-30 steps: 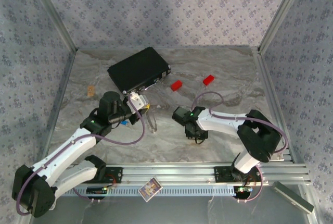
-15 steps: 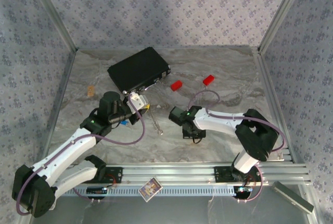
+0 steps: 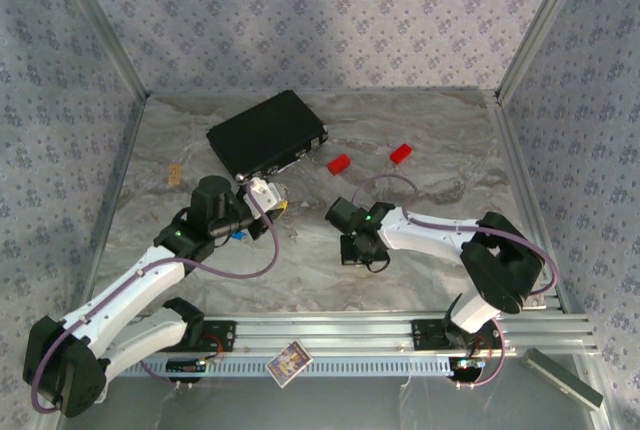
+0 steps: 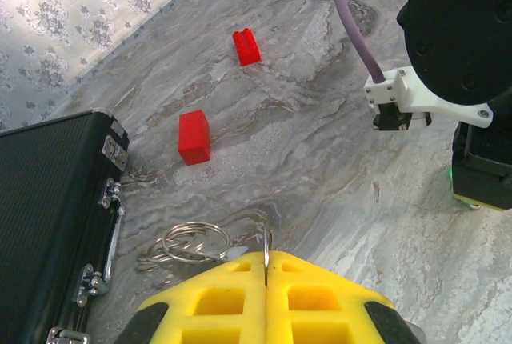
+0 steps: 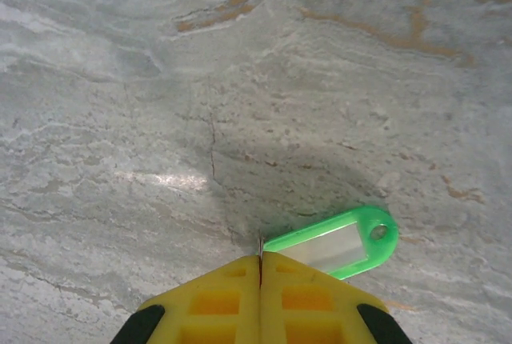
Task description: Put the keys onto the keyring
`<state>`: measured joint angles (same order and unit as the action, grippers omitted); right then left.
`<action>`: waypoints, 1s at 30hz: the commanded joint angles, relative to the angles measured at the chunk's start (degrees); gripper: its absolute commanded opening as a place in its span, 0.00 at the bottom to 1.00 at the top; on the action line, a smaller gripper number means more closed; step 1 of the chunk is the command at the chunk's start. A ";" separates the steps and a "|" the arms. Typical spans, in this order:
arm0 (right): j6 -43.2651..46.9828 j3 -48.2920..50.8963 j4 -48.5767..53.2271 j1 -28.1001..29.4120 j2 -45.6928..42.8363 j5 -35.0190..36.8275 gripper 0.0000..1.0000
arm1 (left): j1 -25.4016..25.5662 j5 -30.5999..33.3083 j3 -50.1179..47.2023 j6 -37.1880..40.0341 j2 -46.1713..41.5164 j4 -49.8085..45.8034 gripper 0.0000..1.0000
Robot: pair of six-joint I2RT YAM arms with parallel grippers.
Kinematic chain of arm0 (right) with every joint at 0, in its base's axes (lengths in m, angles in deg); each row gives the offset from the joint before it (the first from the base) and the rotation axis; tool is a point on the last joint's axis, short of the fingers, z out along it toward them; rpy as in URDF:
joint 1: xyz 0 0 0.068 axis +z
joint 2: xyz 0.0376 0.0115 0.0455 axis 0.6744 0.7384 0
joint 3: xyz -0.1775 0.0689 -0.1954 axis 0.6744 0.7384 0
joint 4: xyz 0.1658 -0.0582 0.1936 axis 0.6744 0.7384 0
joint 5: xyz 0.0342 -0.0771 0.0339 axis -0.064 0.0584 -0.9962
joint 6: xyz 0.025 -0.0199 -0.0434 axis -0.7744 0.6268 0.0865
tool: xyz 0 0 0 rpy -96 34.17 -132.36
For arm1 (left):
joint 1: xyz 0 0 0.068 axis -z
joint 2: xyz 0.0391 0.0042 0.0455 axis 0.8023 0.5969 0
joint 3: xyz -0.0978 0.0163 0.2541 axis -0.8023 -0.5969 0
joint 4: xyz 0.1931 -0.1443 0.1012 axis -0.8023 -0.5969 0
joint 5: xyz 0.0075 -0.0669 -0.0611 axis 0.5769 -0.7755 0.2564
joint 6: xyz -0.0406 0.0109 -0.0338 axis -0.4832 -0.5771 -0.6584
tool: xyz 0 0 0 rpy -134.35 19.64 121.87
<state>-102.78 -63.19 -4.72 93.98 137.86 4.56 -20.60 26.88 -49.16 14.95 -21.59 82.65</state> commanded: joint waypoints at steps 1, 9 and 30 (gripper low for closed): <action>2.32 0.91 -1.46 -0.93 0.48 -3.02 0.00 | 0.28 -2.15 -0.24 0.93 -0.52 2.54 0.00; 2.96 -0.82 0.82 -1.58 2.70 -2.64 0.18 | 0.29 -2.73 -0.25 1.38 -0.56 2.47 0.00; 2.98 -2.68 3.86 -1.30 2.97 0.21 0.15 | 0.28 -5.00 0.04 1.73 -0.32 2.19 0.00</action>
<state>-100.03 -64.57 -3.52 92.62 139.91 3.20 -20.60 24.24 -49.27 15.41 -21.59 82.68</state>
